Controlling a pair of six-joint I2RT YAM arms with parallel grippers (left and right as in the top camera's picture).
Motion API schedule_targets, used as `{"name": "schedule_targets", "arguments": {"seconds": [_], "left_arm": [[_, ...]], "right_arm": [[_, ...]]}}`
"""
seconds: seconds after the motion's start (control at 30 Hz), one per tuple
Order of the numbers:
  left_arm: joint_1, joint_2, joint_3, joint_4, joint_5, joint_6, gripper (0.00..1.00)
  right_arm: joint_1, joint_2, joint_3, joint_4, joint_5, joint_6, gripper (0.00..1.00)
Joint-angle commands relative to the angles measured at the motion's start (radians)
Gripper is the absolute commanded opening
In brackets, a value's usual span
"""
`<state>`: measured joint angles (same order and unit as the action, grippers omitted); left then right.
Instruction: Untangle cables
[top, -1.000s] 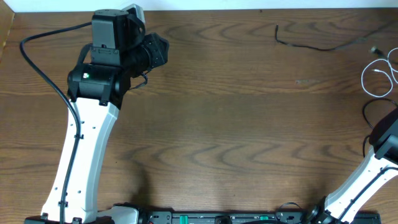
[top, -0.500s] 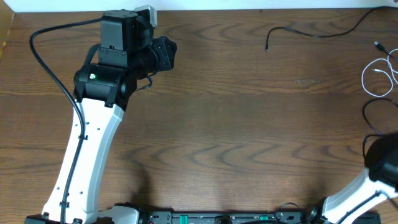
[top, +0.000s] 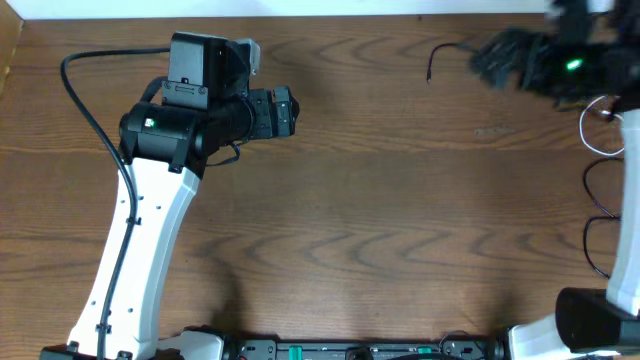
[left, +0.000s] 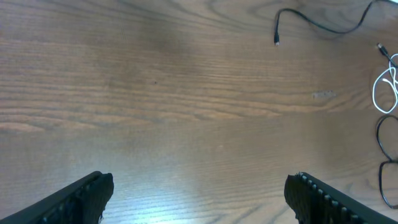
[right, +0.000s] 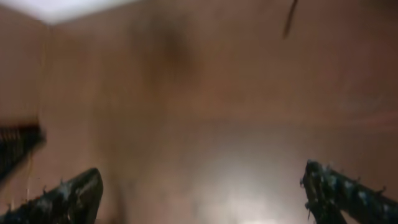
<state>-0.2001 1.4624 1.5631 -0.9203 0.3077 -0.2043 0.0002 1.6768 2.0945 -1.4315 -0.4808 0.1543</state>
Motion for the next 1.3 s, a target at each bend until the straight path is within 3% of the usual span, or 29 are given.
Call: {"name": "schedule_targets", "arguments": {"seconds": [0.0, 0.3, 0.77, 1.03, 1.27], "left_arm": [[-0.002, 0.003, 0.01, -0.006, -0.014, 0.021, 0.94], [-0.002, 0.003, 0.01, -0.006, -0.014, 0.021, 0.95], [-0.002, 0.003, 0.01, -0.006, -0.014, 0.021, 0.95], [-0.002, 0.003, 0.01, -0.006, -0.014, 0.021, 0.95], [-0.002, 0.003, 0.01, -0.006, -0.014, 0.021, 0.96]], "right_arm": [[0.075, -0.038, 0.001, -0.073, 0.071, -0.058, 0.99], [0.191, -0.037, 0.0, -0.144, 0.06, -0.024, 0.99], [0.195, -0.037, 0.0, -0.134, 0.134, -0.036, 0.99], [0.262, -0.093, -0.131, 0.101, 0.422, -0.037, 0.99], [0.293, -0.357, -0.563, 0.483, 0.422, -0.08, 0.99]]}}
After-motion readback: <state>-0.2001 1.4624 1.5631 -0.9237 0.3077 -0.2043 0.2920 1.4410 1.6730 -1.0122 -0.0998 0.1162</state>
